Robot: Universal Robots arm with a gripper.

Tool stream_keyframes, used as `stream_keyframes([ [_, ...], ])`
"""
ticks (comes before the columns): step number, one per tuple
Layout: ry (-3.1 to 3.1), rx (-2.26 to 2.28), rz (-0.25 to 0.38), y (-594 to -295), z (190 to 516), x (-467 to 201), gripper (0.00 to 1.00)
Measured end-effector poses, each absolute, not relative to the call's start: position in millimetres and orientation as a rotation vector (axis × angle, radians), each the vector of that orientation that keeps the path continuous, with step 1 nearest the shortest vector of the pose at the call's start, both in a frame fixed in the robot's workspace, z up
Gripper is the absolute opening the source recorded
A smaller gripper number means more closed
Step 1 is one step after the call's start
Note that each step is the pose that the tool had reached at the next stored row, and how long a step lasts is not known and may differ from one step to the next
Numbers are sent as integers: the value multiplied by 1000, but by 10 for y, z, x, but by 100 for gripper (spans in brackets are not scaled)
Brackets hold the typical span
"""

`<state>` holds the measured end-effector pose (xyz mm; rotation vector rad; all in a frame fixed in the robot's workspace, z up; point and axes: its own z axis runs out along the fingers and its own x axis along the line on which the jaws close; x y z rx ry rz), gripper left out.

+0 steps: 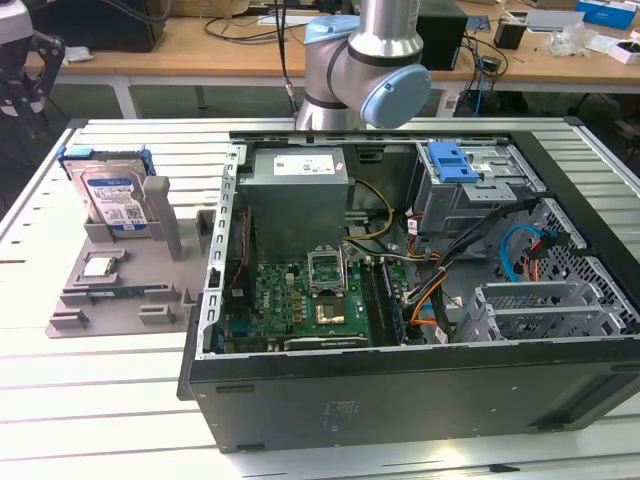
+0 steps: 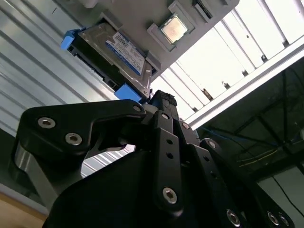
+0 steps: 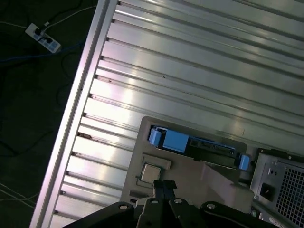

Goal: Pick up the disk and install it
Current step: 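Pick up the disk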

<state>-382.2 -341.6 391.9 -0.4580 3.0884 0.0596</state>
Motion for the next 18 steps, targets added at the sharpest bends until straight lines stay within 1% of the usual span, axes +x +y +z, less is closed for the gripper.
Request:
stream_keyframes([
  [18,3025,-788,62,-3416,3919,-3821,11],
])
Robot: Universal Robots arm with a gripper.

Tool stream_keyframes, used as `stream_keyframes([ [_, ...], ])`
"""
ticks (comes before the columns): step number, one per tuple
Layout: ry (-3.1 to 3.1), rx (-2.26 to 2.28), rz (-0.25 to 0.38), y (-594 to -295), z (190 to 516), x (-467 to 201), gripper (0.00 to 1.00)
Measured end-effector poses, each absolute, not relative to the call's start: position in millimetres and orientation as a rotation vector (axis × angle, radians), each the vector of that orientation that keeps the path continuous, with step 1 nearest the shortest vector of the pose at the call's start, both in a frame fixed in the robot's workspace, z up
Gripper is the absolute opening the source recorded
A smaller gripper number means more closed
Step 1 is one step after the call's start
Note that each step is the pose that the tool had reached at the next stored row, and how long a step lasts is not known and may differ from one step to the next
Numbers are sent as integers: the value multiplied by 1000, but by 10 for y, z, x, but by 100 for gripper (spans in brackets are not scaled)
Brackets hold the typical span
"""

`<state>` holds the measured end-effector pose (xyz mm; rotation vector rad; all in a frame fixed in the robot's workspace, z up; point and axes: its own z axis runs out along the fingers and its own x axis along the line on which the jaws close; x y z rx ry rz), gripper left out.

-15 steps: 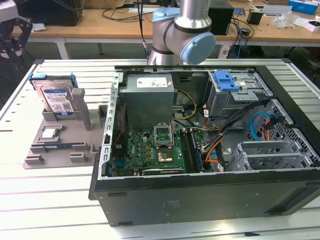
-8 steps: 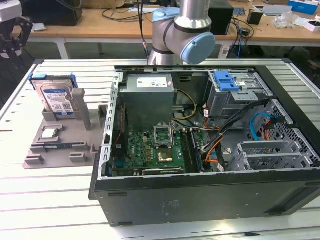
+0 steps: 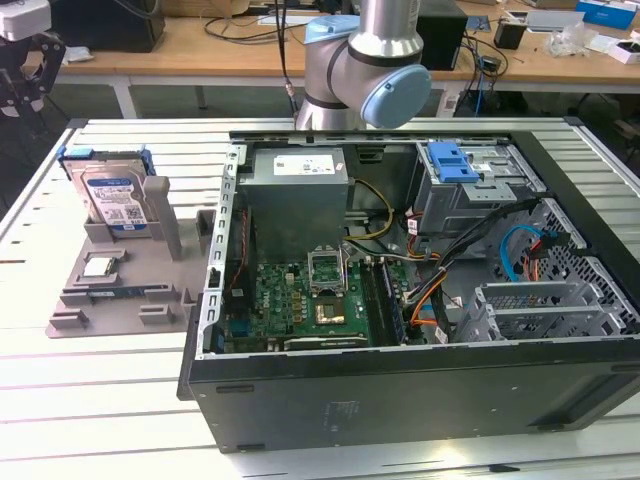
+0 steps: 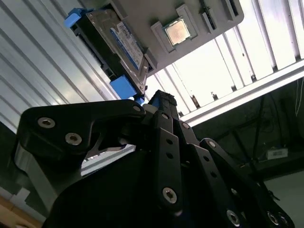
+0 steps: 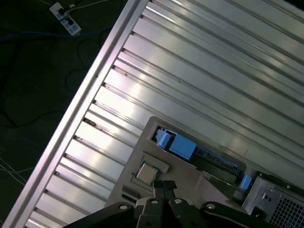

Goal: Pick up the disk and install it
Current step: 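Pick up the disk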

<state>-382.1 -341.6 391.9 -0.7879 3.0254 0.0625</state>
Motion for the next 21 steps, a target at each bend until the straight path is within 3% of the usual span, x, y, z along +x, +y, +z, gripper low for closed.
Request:
stream_keyframes([
  [21,2901,-1180,65,-3416,3919,-3822,11],
])
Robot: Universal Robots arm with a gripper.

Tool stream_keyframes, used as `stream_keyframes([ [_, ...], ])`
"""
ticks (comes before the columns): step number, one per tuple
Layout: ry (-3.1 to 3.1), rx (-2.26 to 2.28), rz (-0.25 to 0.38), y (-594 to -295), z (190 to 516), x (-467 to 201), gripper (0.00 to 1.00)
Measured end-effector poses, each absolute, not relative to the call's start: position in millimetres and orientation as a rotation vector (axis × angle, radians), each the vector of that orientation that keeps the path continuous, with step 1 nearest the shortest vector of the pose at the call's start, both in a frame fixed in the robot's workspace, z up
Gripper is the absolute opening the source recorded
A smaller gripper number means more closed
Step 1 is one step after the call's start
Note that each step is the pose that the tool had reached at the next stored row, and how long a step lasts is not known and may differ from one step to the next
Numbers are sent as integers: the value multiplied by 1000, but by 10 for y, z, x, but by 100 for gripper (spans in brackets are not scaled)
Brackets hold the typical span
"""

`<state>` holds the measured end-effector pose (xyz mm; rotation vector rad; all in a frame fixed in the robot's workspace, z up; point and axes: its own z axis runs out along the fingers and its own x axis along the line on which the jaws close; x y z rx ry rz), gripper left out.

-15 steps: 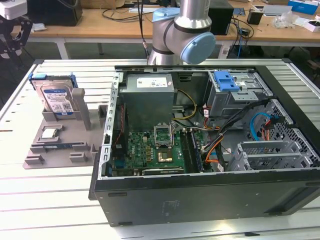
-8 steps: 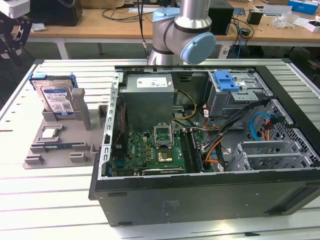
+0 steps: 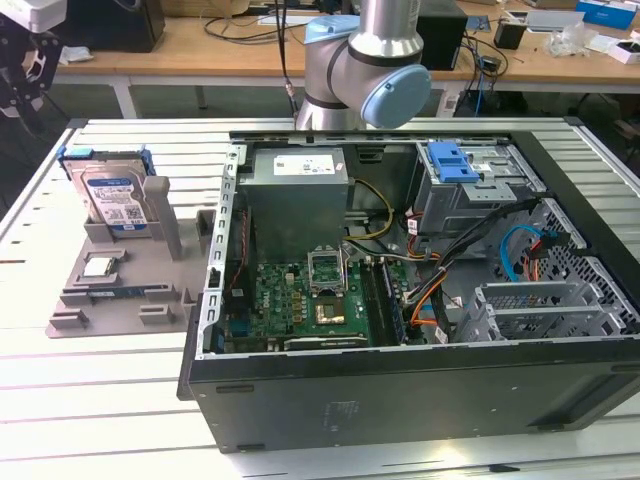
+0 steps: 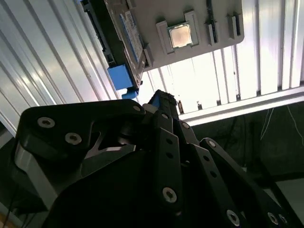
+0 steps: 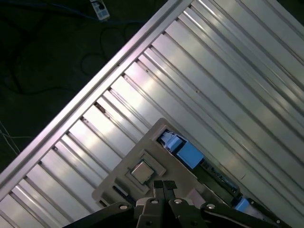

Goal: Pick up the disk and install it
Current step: 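Pick up the disk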

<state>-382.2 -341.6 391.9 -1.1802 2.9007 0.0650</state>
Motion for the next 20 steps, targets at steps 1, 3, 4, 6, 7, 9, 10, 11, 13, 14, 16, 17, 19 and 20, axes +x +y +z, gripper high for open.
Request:
stream_keyframes([
  [1,2894,-1196,65,-3416,3919,-3822,11],
  [3,2877,-1238,65,-3416,3919,-3822,11],
  [4,2868,-1261,65,-3416,3919,-3822,11],
  [6,2847,-1310,66,-3416,3919,-3821,11],
  [7,2839,-1327,66,-3416,3919,-3822,11],
  [9,2822,-1364,66,-3416,3919,-3822,11],
  [10,2813,-1382,66,-3416,3919,-3822,11],
  [11,2805,-1400,66,-3416,3919,-3822,11],
  [13,2772,-1466,66,-3416,3919,-3822,11],
  [14,2760,-1488,66,-3416,3919,-3822,11],
  [16,2738,-1530,66,-3416,3919,-3822,11],
  [17,2729,-1547,67,-3416,3920,-3821,11],
  [19,2708,-1584,67,-3416,3919,-3821,11],
  [20,2695,-1608,67,-3416,3919,-3821,11],
])
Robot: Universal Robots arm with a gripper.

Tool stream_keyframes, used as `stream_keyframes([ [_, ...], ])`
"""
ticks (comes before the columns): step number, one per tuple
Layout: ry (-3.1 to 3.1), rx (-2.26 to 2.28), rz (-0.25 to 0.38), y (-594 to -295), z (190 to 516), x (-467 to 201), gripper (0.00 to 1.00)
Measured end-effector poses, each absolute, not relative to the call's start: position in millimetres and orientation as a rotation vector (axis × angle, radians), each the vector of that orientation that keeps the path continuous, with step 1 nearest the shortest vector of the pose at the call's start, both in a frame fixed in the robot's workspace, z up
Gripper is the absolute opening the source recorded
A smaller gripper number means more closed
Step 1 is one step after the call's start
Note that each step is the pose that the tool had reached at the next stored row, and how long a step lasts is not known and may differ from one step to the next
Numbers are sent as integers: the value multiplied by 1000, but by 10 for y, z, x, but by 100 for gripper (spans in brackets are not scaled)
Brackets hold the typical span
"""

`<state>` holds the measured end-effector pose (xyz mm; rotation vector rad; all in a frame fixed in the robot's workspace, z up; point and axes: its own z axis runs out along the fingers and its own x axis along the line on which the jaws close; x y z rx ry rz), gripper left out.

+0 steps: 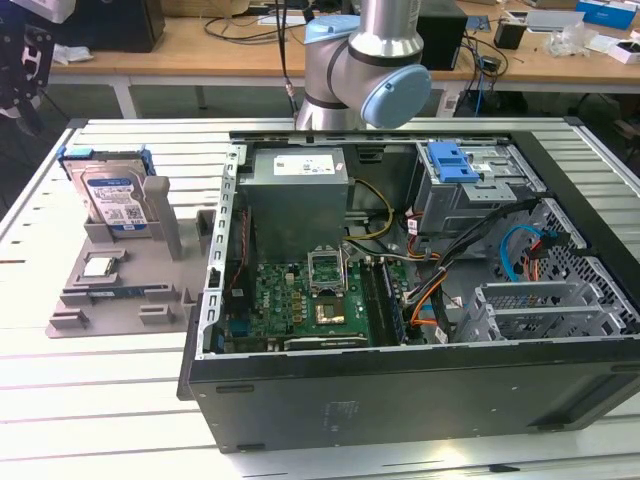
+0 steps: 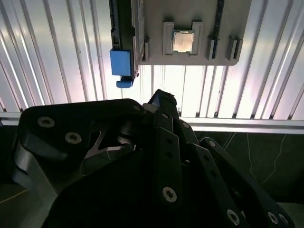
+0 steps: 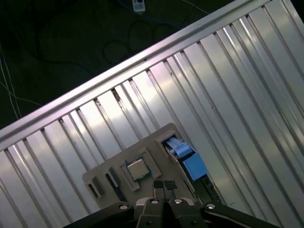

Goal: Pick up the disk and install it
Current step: 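Pick up the disk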

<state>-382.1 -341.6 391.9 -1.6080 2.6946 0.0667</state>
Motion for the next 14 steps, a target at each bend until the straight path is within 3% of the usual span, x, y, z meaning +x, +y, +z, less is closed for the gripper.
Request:
stream_keyframes([
  [14,2450,-1971,67,-3416,3920,-3822,11],
])
